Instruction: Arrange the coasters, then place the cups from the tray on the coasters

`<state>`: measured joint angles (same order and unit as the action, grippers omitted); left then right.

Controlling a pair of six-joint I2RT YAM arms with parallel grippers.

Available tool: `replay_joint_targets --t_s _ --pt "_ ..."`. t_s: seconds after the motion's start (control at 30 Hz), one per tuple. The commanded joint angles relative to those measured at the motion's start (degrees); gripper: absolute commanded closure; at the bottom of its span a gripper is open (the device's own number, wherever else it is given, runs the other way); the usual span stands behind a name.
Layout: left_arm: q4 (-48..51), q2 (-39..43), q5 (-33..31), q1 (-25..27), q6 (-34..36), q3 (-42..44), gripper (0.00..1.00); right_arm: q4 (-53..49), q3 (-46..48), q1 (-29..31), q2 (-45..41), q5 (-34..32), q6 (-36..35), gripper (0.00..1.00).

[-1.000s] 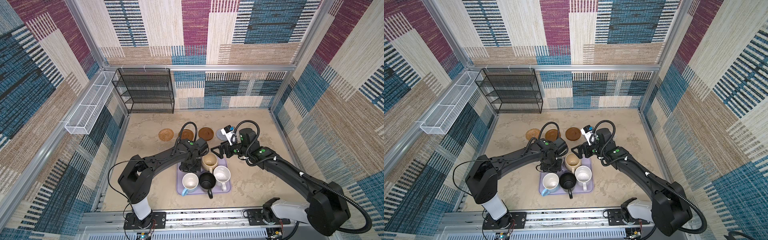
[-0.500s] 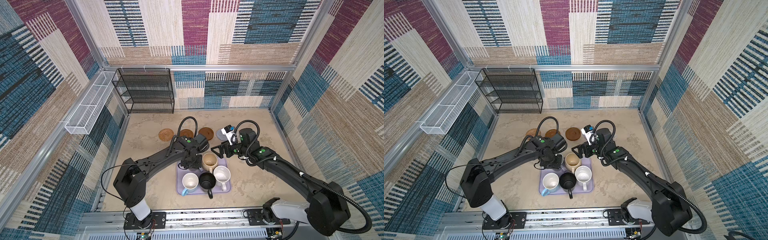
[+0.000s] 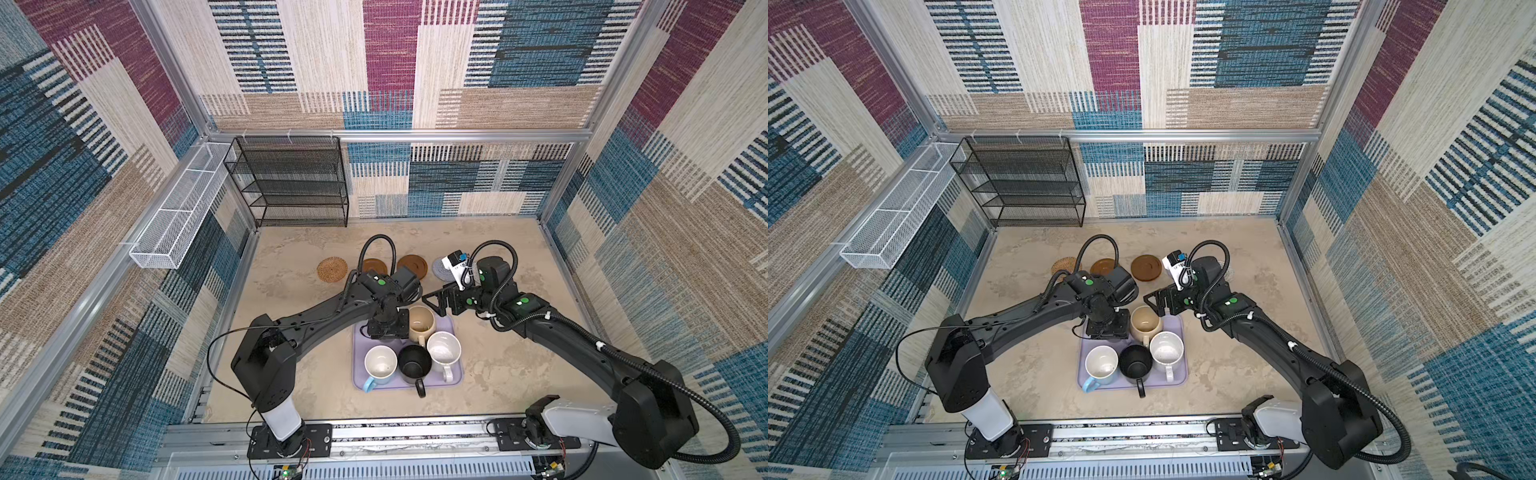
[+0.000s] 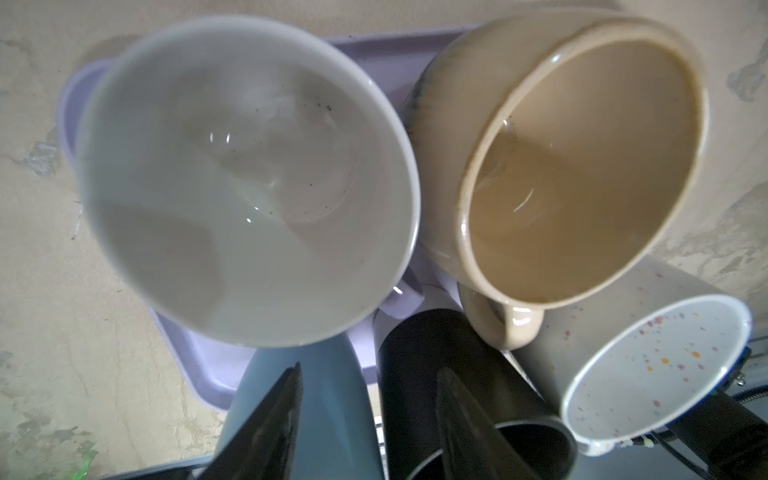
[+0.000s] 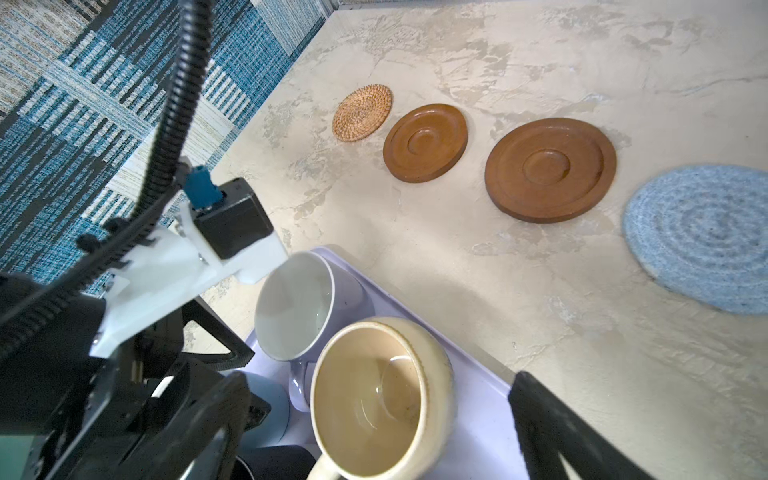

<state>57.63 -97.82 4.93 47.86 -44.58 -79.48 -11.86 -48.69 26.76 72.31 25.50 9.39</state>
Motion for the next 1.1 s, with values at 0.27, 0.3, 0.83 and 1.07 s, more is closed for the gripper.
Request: replay_joint_targets --t_s 0.27,0.3,0.83,1.07 --pt "0.0 -3.1 -6.0 1.5 -5.8 -0.1 0.48 1.4 -0.1 0.0 -0.7 -0.7 -0.3 0.00" --pt "0.1 -3.8 -6.0 1.5 -5.8 -0.2 0.49 1.4 -0.1 0.0 -0.7 -0.8 -0.2 0.00" --pt "0.2 -4.1 -8.2 1.9 -6.5 0.8 0.74 1.3 -0.1 0.0 -0.1 -2.1 -0.2 0.00" --pt "0.6 -3.2 -9.4 1.8 -6.6 2.1 0.79 1.3 -0.1 0.0 -0.1 -2.3 -0.2 0.00"
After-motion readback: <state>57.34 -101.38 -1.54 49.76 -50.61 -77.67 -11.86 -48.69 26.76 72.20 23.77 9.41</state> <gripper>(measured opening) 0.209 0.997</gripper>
